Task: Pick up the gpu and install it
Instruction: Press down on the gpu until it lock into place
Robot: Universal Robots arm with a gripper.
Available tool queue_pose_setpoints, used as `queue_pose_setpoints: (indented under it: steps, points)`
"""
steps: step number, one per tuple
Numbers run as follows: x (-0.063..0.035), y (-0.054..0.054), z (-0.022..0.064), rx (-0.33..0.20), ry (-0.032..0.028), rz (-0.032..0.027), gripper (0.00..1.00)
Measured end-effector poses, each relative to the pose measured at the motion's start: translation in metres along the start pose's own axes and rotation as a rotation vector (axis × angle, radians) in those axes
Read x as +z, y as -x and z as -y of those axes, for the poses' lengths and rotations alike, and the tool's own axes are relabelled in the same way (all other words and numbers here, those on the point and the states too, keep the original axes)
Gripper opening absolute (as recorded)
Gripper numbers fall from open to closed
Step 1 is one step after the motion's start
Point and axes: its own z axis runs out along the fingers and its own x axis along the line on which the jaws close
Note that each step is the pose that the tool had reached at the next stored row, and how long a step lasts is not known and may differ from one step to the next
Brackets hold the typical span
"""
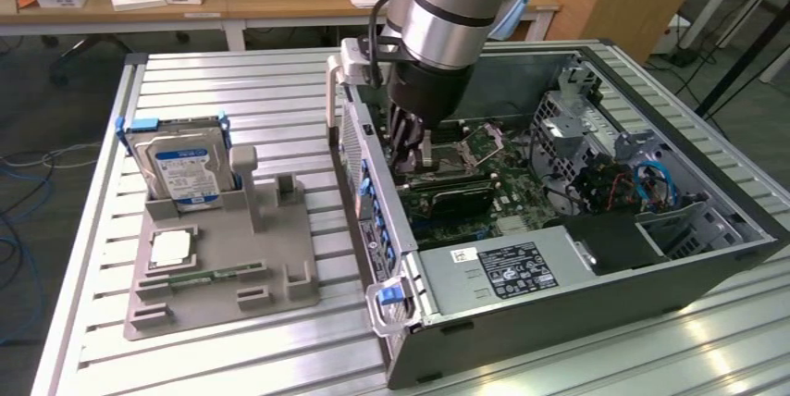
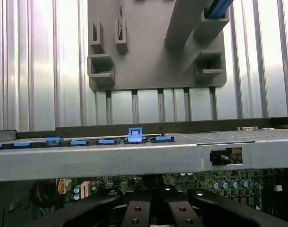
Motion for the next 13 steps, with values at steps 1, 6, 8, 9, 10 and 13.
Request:
queue_pose_setpoints:
  steps: [1, 6, 8, 9, 10, 13]
  points:
    - [0.0001, 0.0000, 0.0000, 0.000, 0.0001, 0.0000, 0.11]
    - [-0.0001, -0.0001, 0.0001, 0.000, 0.0021, -0.0005, 0.11]
    - [-0.0001, -0.0001, 0.0001, 0.000, 0.0035, -0.0005, 0.11]
    - [-0.0002, -0.0001, 0.0002, 0.000, 0.0045, -0.0005, 0.11]
    - [-0.0004, -0.0001, 0.0002, 0.000, 0.0059, -0.0005, 0.11]
    - [-0.0017, -0.0001, 0.0002, 0.000, 0.0103, -0.0008, 0.11]
